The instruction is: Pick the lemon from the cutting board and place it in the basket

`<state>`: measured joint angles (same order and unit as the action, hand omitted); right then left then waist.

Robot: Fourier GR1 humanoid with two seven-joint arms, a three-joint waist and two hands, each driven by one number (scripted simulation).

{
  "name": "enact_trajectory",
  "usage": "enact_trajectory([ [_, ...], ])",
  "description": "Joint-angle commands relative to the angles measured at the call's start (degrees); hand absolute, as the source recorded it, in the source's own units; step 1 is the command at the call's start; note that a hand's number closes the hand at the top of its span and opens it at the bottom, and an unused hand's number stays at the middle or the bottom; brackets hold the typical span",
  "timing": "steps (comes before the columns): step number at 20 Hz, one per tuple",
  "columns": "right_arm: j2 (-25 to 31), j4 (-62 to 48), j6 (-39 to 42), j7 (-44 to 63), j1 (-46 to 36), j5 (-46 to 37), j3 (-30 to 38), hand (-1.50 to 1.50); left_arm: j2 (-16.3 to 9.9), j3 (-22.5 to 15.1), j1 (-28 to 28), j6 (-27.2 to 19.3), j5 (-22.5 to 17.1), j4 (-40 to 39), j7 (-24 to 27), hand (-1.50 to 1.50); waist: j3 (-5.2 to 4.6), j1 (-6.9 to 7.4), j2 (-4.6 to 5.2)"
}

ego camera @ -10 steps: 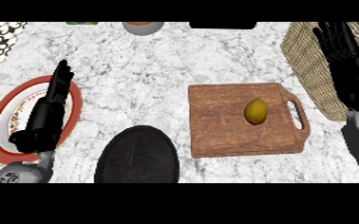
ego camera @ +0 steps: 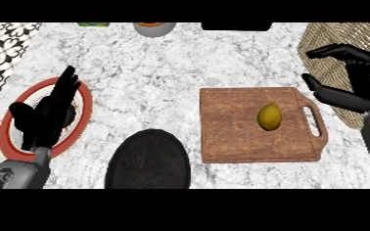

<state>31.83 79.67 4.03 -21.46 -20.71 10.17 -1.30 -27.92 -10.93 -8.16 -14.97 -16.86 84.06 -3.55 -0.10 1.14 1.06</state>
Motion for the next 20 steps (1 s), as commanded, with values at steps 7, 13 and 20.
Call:
enact_trajectory([
  [7,-19.4,-1.2,-24.3,8.9,-5.7,-25.1,-16.0,-1.5,-0.7,4.2,-6.1,6.4,-3.5,-9.6,-4.2,0.0,0.02,-1.24,-1.0],
  [13,-12.0,2.9,-13.9,42.2,-16.2,-29.8,-17.7,-1.5,-0.3,3.2,-2.0,4.7,-3.2,-4.5,-6.0,0.0,-0.18,-1.12,-1.92],
  [20,2.8,1.3,2.4,64.4,-26.9,-36.0,-15.6,-1.5,-1.7,4.2,-1.6,6.4,-3.2,-5.6,-4.5,0.0,-0.26,-1.91,-2.14],
])
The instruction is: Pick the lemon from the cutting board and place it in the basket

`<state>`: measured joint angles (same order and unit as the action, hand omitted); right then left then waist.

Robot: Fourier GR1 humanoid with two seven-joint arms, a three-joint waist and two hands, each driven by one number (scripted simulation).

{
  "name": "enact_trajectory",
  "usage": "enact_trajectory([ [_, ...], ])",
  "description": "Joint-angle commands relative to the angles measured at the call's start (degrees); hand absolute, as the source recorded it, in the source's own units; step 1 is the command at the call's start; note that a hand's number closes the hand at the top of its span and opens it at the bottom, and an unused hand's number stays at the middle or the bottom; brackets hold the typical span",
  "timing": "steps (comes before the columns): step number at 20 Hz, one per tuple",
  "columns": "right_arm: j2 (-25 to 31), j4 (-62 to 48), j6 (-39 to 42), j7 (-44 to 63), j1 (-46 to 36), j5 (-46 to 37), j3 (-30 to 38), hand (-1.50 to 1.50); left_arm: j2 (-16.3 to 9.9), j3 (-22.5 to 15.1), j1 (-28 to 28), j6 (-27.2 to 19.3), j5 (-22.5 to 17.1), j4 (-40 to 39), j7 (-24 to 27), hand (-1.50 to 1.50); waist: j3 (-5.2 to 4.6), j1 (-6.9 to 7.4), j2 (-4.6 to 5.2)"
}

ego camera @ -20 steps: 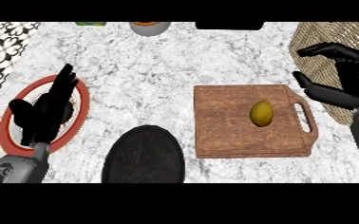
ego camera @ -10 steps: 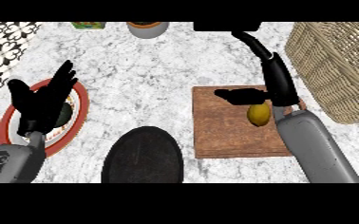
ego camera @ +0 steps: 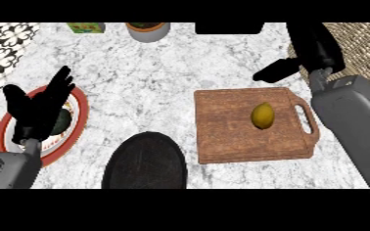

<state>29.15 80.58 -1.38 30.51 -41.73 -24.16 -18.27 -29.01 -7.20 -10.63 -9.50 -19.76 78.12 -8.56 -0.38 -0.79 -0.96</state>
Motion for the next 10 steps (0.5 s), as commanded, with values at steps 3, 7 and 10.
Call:
enact_trajectory([
  [3,8.5,4.0,17.8,18.8,-8.5,3.5,3.8,-1.5,0.8,1.2,0.8,0.2,-0.3,0.0,1.2,0.0,0.21,-0.14,0.31],
  [7,9.2,4.1,30.7,23.1,-9.3,15.4,7.0,-1.5,0.3,1.5,0.3,0.7,-0.4,1.4,-0.4,0.0,0.3,0.34,0.49],
  [10,11.1,6.1,35.9,25.1,-7.9,22.0,10.8,-1.5,0.2,1.8,2.2,2.2,0.0,-0.1,0.9,0.0,0.33,0.33,0.62],
])
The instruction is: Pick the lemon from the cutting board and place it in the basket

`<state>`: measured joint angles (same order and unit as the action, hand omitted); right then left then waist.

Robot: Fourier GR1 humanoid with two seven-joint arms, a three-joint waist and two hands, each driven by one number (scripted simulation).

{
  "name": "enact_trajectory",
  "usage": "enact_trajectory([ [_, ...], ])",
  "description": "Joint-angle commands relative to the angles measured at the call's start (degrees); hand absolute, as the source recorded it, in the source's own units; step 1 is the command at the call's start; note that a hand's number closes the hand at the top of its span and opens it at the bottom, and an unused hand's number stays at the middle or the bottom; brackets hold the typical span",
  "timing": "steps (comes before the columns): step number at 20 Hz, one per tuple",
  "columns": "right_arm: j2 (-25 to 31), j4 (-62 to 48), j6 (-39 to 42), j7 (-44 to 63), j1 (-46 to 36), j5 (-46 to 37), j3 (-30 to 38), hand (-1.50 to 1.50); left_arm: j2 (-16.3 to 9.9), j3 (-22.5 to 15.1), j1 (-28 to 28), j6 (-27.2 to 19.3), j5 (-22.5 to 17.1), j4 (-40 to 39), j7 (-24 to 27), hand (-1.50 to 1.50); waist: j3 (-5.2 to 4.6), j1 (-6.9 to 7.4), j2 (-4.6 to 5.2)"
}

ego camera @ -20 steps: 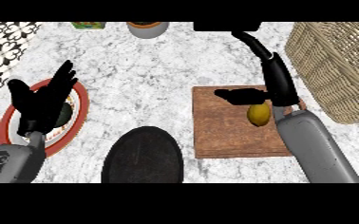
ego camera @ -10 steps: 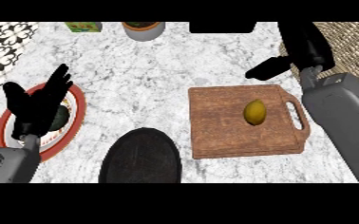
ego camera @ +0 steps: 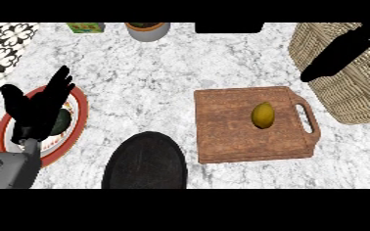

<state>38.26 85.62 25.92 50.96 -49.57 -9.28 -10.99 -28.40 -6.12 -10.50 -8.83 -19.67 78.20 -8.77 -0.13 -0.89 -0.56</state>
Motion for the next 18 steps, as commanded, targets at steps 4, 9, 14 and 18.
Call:
enact_trajectory([
  [4,3.1,13.7,8.5,11.8,6.9,15.9,7.4,-1.5,-0.5,2.1,1.2,2.0,0.4,-0.8,1.2,0.0,0.07,-0.37,0.04],
  [9,4.9,23.9,4.1,8.3,20.0,18.7,13.6,-1.5,1.8,1.2,2.4,1.4,2.7,0.1,1.7,0.0,0.12,-0.12,0.2],
  [14,0.1,28.4,-0.6,-4.7,32.8,9.1,16.9,-1.5,1.9,3.6,-0.8,3.0,2.4,-1.7,0.4,0.0,0.15,0.26,0.46],
  [18,-4.6,31.7,-2.8,-9.7,40.7,2.0,14.7,-1.5,2.0,5.2,-0.7,3.8,2.8,-0.5,-0.5,0.0,0.14,0.5,0.49],
])
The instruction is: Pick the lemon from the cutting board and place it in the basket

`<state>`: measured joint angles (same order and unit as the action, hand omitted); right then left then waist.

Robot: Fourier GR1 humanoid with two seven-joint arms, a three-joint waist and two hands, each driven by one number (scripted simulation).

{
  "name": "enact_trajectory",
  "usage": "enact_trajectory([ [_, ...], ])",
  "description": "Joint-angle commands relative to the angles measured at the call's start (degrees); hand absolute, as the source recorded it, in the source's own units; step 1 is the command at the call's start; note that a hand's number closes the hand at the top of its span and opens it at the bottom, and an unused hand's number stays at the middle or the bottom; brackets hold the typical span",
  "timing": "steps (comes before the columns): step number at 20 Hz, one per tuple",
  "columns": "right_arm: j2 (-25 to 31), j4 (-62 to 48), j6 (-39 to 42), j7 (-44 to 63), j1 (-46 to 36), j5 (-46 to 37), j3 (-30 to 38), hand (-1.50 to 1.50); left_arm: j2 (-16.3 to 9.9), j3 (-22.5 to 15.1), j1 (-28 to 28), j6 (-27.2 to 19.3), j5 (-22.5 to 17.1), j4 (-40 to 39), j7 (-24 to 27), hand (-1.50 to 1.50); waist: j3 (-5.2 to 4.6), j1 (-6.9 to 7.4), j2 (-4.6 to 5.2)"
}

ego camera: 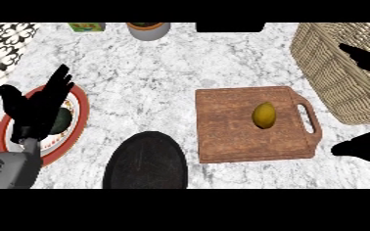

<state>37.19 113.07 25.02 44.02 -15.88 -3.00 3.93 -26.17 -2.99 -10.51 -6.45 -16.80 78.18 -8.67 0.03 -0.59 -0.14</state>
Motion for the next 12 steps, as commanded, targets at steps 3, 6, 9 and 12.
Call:
enact_trajectory([
  [3,-4.6,-8.0,-3.9,-15.5,5.5,-11.4,-0.3,-1.5,1.8,-0.1,0.5,0.3,1.6,2.5,-2.7,0.0,0.02,0.83,0.18],
  [6,-10.3,-9.3,-11.7,-20.1,8.1,-19.7,-5.3,-1.5,2.3,0.1,-2.3,0.3,2.8,0.6,-3.2,0.0,0.01,0.69,0.21],
  [9,-15.3,-13.0,-15.6,-19.5,4.5,-23.5,-9.0,-1.5,1.2,2.8,-3.4,3.7,1.5,-1.6,-2.1,0.0,-0.02,0.88,0.25],
  [12,-17.5,-19.9,-19.5,-28.0,4.7,-21.8,-5.9,-1.5,2.0,1.7,-1.0,2.3,3.5,1.0,-2.4,0.0,0.01,0.93,0.24],
])
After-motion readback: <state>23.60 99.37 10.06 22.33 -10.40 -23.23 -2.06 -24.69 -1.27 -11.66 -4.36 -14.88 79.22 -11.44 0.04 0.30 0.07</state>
